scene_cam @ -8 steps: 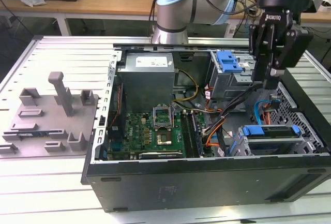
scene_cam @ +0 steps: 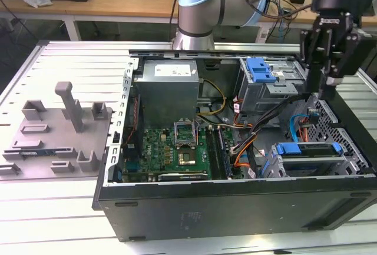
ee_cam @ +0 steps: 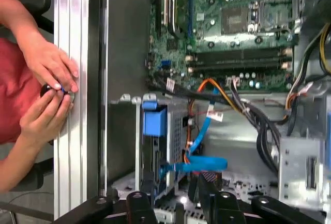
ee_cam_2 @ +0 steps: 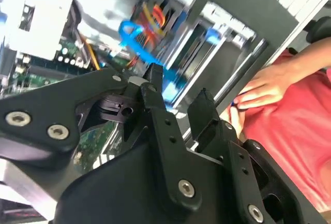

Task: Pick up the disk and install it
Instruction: 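Insert the first disk wire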

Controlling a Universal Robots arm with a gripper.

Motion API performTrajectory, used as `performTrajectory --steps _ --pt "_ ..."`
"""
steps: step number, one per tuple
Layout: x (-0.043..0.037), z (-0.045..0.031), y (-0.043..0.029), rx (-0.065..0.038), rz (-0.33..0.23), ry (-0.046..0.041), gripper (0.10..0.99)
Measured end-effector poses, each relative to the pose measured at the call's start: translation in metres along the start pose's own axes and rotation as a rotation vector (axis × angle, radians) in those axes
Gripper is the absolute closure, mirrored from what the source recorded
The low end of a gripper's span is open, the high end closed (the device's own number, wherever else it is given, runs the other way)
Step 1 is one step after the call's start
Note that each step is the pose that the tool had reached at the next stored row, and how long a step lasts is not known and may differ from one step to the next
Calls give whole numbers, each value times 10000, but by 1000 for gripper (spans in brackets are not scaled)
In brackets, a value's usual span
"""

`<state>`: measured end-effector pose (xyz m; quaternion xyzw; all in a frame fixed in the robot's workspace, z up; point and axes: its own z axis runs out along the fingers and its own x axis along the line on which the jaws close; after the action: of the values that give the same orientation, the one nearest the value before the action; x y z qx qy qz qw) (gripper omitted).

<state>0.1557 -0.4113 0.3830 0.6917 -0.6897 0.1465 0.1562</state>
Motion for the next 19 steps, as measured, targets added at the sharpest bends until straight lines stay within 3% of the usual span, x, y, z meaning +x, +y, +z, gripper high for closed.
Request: performTrajectory --steps 3,5,7,11,13,14,15,19 --pt "-16 33 -209 -4 -1 99 616" --pt "-19 42 -225 -80 160 260 616" --pt "-25 54 -225 -232 513 331 616" --pt "-35 75 -226 -389 876 473 616" --pt "-76 77 -226 -397 921 700 616" --pt "-100 71 -225 -372 940 759 616" --pt "-113 68 -225 -324 968 763 616" --pt "-179 40 -223 70 1234 738 616"
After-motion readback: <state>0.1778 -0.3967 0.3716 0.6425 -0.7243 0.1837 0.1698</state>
